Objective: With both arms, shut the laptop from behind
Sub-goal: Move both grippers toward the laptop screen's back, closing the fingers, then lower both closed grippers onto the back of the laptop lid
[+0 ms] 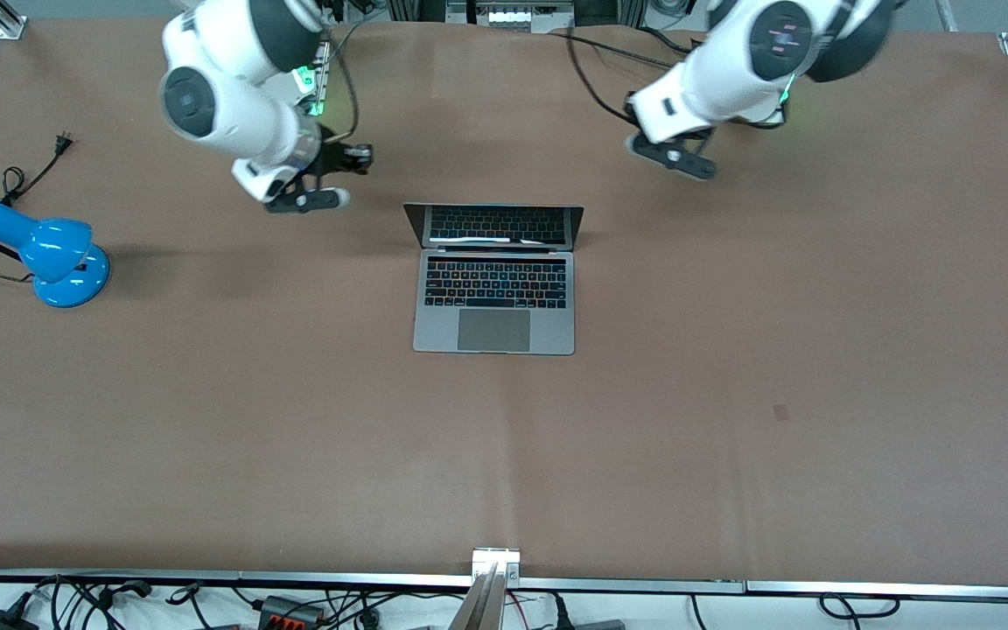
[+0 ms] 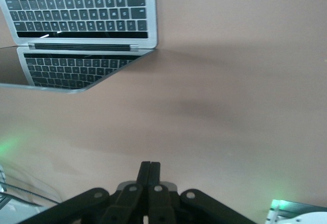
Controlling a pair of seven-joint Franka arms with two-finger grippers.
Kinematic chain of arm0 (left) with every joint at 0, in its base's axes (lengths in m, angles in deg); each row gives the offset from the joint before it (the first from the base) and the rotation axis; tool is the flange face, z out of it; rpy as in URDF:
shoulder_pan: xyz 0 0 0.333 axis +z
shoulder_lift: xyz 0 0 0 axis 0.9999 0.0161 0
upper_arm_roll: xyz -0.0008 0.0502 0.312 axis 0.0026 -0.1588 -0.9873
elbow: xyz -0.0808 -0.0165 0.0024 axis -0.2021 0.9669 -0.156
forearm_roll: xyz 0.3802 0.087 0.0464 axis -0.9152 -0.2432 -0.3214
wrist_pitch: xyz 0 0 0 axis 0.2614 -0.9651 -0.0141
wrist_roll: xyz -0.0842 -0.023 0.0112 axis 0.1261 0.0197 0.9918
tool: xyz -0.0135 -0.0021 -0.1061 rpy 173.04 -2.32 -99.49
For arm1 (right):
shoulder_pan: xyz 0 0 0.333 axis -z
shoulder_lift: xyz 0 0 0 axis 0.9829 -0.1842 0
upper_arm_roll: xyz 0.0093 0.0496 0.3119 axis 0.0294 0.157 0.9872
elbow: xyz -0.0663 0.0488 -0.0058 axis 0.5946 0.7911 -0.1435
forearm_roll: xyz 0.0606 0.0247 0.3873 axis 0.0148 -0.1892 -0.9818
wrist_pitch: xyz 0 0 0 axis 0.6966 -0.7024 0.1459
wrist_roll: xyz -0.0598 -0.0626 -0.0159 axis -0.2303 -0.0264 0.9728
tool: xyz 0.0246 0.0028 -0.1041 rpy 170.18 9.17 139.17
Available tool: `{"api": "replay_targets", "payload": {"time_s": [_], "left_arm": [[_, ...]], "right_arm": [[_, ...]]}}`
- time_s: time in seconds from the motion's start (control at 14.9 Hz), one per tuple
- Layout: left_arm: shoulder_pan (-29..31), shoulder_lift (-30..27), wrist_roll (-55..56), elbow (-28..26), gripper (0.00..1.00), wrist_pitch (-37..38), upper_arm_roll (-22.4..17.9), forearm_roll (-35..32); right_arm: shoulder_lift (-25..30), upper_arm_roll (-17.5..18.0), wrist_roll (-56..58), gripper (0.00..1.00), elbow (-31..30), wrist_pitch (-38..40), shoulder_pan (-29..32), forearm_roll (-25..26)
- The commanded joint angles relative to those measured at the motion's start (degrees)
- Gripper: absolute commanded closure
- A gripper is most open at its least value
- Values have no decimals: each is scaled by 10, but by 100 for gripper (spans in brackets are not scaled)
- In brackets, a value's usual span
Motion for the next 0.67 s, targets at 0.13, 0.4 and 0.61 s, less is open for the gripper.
{"api": "replay_targets", "payload": {"time_s": [0.13, 0.4, 0.61], "left_arm": [[6, -8, -2, -52, 99, -92, 55, 33], [3, 32, -2, -67, 99, -190, 92, 69], [3, 64, -2, -67, 99, -247, 105, 70]], "right_arm": [[-16, -5, -13, 100, -42, -89, -41, -11], [-57, -5, -25, 100, -37, -161, -80, -52], [-80, -5, -27, 100, -26, -178, -82, -53]]}}
